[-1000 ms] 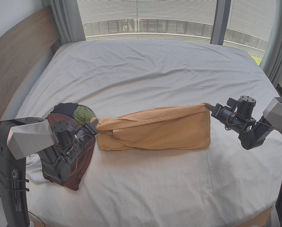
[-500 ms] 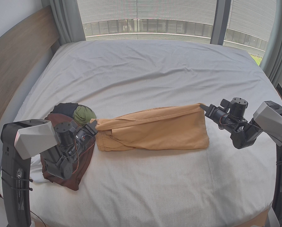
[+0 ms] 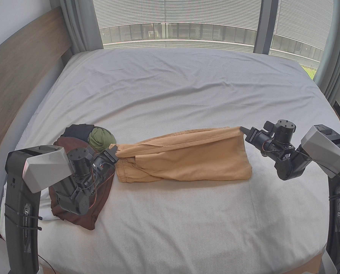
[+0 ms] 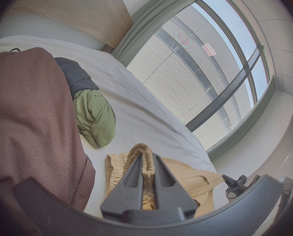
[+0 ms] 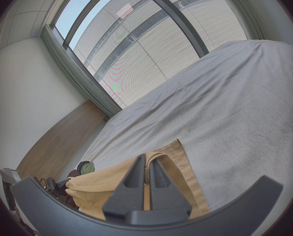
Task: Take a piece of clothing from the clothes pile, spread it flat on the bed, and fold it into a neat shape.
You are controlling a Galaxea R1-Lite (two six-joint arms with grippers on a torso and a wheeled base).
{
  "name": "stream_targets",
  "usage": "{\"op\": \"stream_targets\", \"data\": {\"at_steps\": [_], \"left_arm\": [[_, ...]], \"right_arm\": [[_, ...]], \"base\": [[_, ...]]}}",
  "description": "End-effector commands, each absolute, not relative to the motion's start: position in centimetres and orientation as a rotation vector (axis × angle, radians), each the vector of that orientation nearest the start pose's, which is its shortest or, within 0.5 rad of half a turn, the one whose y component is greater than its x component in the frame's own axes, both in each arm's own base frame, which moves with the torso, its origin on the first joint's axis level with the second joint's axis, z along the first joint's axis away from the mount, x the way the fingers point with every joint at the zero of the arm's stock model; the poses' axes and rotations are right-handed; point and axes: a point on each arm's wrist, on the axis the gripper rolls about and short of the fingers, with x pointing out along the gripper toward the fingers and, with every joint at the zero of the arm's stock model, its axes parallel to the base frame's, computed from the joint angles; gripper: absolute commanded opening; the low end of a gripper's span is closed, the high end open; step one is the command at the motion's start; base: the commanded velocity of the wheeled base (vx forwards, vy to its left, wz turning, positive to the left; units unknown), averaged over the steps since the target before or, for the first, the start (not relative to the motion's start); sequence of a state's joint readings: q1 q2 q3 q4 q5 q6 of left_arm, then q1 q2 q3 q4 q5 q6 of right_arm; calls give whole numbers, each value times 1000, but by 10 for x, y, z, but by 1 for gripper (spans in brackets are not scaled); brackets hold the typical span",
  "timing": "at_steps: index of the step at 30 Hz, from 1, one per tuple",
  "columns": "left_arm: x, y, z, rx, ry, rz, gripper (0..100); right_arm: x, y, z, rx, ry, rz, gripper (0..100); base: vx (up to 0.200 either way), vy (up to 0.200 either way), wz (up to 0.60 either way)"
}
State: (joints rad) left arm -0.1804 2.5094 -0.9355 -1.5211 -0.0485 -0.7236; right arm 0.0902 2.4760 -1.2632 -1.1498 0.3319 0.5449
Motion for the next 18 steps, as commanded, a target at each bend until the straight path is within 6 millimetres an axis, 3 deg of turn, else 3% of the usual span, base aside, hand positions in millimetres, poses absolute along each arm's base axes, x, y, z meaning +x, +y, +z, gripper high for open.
{"op": "stream_targets", "data": {"at_steps": [1, 7, 8, 12, 13, 18], "left_arm": [[414, -77, -8, -717, 137, -199, 0], [415, -76, -7, -716, 134, -199, 0], [415, -77, -7, -716, 131, -202, 0], [417, -78, -5, -718, 123, -206, 0], [417, -79, -5, -718, 122, -208, 100], [418, -80, -2, -717, 112, -217, 100]], "right_arm": [[468, 50, 37, 544, 166, 399, 0], [470, 50, 33, 542, 153, 402, 0], [470, 51, 32, 542, 149, 405, 100], [477, 51, 30, 536, 114, 413, 100], [479, 52, 30, 533, 90, 420, 100], [481, 53, 30, 534, 60, 398, 100]], "base": [[0, 0, 0], [0, 0, 0], [0, 0, 0], [0, 0, 0], [0, 0, 0], [0, 0, 0]]}}
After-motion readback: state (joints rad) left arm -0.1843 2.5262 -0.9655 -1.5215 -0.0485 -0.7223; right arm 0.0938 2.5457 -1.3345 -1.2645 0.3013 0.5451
